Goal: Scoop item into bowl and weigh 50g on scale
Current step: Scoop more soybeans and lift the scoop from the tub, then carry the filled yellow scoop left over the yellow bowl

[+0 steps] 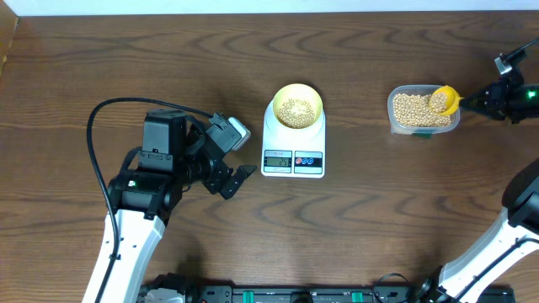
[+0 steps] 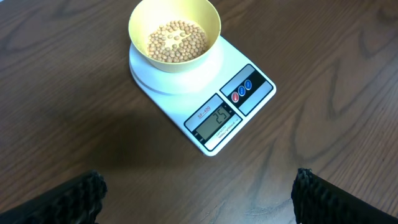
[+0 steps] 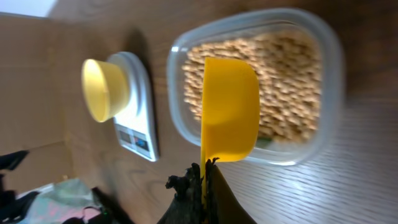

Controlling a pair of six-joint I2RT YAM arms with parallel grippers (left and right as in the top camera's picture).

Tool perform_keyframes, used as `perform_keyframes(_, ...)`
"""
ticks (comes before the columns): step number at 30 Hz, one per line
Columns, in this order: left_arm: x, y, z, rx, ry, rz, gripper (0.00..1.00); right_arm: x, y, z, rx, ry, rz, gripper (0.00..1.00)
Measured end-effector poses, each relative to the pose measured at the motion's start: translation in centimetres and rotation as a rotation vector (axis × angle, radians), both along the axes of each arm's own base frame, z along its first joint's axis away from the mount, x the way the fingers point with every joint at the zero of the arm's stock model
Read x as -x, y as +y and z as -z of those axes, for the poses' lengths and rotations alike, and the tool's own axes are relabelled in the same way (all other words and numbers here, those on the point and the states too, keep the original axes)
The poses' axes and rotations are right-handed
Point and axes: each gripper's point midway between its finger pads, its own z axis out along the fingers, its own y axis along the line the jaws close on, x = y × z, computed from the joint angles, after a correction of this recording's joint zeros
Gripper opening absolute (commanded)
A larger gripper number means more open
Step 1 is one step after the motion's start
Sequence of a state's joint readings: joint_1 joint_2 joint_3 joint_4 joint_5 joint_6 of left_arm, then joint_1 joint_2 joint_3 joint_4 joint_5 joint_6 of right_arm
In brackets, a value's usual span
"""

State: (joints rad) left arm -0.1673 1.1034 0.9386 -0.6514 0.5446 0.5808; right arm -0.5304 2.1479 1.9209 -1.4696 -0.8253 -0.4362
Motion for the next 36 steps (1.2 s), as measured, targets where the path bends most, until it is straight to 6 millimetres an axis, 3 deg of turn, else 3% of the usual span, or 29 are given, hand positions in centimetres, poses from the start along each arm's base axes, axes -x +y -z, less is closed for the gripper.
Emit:
perform_keyframes(5,0.0,0.0,0.0,0.0,0.0,0.0,0.98,-0.6,1.1,-1.2,-0.077,-0.056,-0.005,0.01)
perform_keyframes(12,0.0,0.0,0.0,0.0,0.0,0.0,0.97,-1.0,4.2,-2.8,-0.187,-0.072,-0.039,0.01)
perform_keyframes(27,0.0,0.0,0.0,0.0,0.0,0.0,0.98,-0.8,16.8,-3.8,-0.279,0.003,-0.269,0.01)
perform_keyframes(36,0.0,0.0,0.0,0.0,0.0,0.0,0.98,-1.1,22.6,-2.2,-0.178,0.042,-0.357,0.01)
